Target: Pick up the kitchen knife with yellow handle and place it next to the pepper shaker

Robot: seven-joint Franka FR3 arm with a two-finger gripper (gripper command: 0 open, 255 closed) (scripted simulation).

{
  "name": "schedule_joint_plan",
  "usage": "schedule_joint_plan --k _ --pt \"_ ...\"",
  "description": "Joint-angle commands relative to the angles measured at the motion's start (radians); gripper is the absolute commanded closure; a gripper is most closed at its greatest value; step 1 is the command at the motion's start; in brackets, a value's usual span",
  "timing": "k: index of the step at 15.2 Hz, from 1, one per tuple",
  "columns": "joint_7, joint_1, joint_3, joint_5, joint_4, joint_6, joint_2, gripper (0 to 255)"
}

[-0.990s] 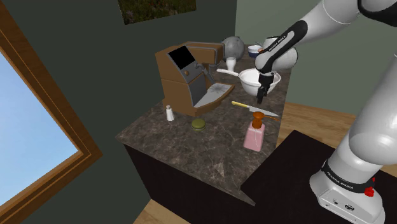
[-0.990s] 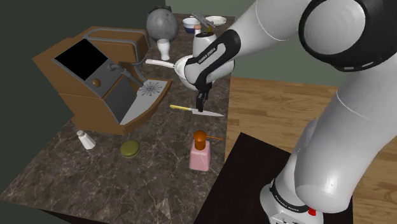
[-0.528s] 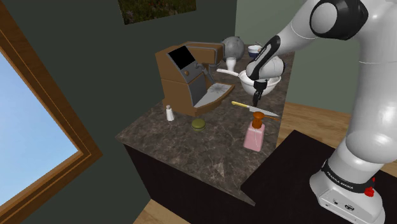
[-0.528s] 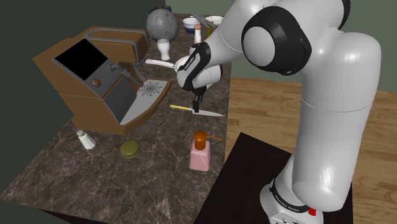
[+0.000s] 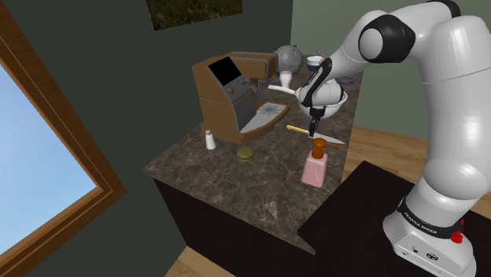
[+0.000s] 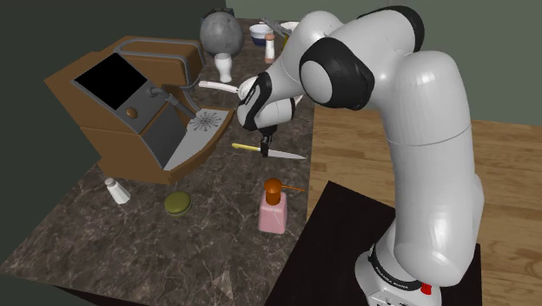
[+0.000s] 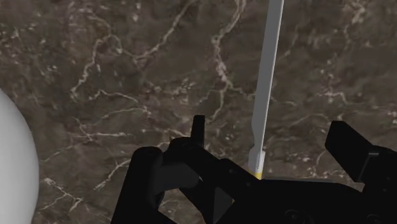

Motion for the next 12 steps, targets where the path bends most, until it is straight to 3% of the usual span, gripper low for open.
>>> schedule_joint_plan --k 1,11,12 --pt "-0.009 -0.008 0.010 0.012 0.007 0.018 0.025 0" --pt "-0.018 -0.018 0.023 0.025 0.016 0.040 0.056 0" --pt "-0.018 -0.018 0.023 0.025 0.016 0.040 0.056 255"
